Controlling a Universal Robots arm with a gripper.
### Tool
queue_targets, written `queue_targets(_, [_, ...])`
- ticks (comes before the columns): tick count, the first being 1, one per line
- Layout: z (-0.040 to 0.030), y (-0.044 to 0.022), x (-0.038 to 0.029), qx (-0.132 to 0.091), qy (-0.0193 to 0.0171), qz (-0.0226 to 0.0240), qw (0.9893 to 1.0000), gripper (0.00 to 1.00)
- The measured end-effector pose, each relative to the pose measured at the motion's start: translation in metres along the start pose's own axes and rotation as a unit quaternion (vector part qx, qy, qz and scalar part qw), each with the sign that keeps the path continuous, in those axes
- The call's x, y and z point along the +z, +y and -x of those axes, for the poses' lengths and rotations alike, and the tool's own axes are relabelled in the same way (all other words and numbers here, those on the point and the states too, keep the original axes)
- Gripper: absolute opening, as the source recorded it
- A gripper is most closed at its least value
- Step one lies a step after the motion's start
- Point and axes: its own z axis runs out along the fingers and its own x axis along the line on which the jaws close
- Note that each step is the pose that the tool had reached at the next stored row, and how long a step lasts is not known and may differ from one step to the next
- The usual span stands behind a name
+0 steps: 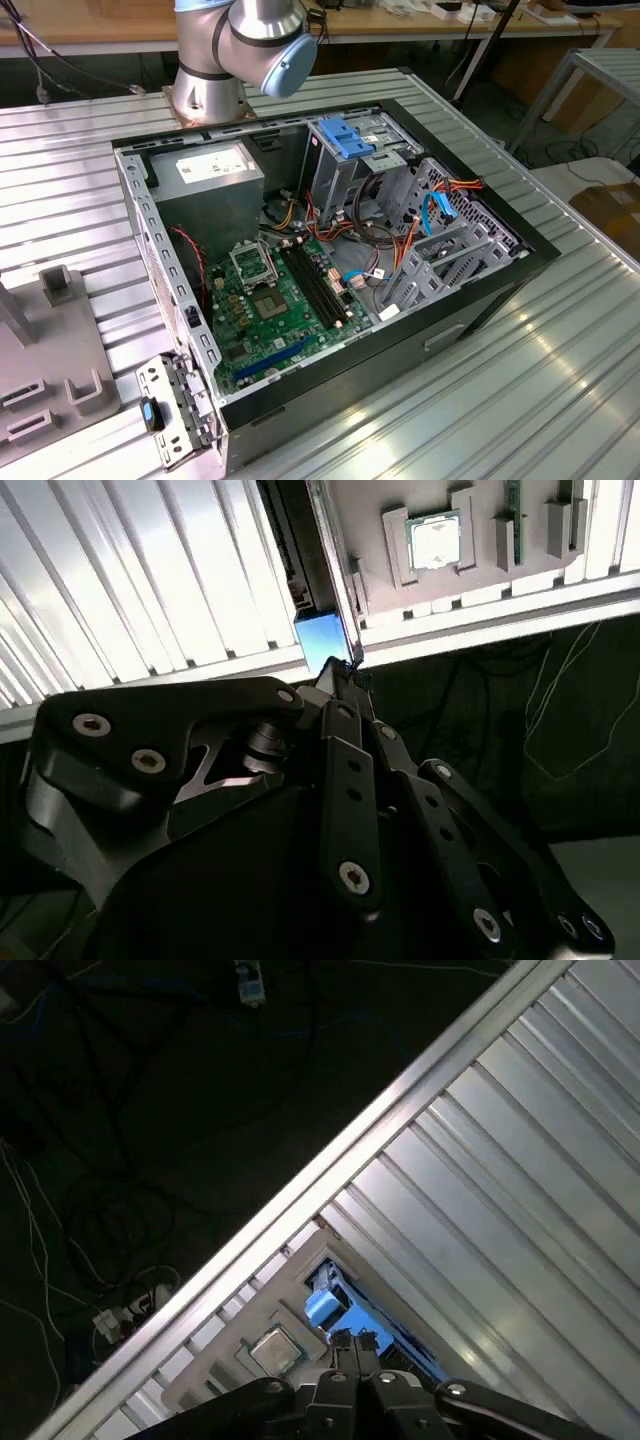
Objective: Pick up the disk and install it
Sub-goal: 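Pick up the disk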
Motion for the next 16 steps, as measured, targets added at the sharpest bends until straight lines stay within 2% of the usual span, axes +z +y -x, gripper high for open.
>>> queue_targets(2, [0.0003,-0.0002,0.0,-0.029,0.0012,0.0,0.9996,0.11])
queue_targets(3, [0.0006,-0.0005,0.0001,-0.051,0.0021,0.0,0.9987,0.11])
queue_targets(4, [0.0016,-0.0018,0.0001,-0.064,0.0027,0.0001,0.998,0.11])
queue_targets(7, [0.0047,-0.005,0.0,-0.079,0.0032,0.0001,0.9969,0.11])
queue_targets(10, [0.0059,-0.0063,0.0004,-0.104,0.0042,0.0,0.9946,0.11])
queue_targets(11, [0.006,-0.0064,0.0003,-0.119,0.005,0.0001,0.9929,0.11])
queue_targets(13, [0.006,-0.0064,0.0009,-0.158,0.0065,0.0001,0.9875,0.11])
queue_targets(14, [0.006,-0.0064,0.0009,-0.167,0.0069,0.0001,0.9859,0.11])
queue_targets(15, [0.006,-0.0064,0.0013,-0.19,0.0077,0.0001,0.9817,0.11])
queue_targets(16, [0.006,-0.0065,0.0015,-0.207,0.0084,0.0,0.9783,0.11])
